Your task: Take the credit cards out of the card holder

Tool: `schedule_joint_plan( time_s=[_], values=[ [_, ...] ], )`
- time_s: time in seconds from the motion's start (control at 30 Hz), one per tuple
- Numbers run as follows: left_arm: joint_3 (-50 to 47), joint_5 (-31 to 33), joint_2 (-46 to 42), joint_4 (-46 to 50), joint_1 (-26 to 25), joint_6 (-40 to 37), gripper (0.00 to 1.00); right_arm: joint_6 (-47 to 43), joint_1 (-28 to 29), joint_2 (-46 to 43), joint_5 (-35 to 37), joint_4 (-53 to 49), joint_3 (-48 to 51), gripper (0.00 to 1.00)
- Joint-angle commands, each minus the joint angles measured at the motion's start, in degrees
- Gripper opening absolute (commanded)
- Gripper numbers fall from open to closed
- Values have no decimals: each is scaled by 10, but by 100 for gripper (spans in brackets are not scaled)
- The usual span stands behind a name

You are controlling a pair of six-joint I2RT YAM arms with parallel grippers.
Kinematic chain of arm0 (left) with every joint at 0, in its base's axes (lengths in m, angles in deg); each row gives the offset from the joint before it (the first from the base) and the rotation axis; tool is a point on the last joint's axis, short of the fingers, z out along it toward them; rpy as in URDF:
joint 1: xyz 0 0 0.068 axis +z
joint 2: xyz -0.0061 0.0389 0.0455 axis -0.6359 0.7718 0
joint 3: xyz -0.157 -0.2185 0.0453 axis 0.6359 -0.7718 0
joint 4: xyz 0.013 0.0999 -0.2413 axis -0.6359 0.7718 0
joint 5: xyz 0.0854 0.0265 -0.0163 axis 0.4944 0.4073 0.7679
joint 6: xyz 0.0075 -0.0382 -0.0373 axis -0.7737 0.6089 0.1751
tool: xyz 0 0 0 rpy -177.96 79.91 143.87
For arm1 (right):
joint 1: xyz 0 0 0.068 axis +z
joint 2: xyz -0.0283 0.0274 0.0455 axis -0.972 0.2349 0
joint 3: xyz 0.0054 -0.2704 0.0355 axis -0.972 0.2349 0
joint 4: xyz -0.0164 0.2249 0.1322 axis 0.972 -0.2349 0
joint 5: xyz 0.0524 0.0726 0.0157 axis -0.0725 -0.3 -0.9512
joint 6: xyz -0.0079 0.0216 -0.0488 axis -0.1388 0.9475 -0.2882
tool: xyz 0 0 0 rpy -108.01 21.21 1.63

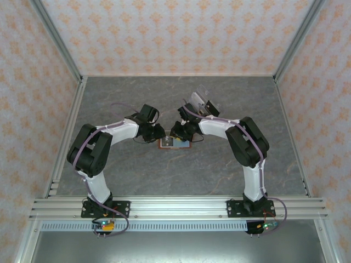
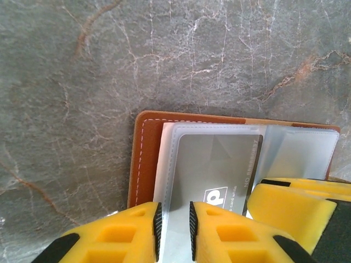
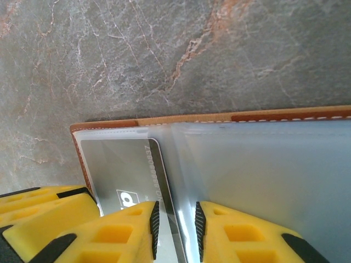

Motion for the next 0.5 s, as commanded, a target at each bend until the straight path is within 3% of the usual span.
schedule_joint_plan(
  time_s=[0.0, 0.47],
  values=[
    [9, 5, 13, 7, -3, -7, 22, -4, -5, -1, 14, -22, 15, 27],
    [9, -12, 38, -7, -4, -3, 12, -10, -11, -17, -7, 25, 31, 21]
  ],
)
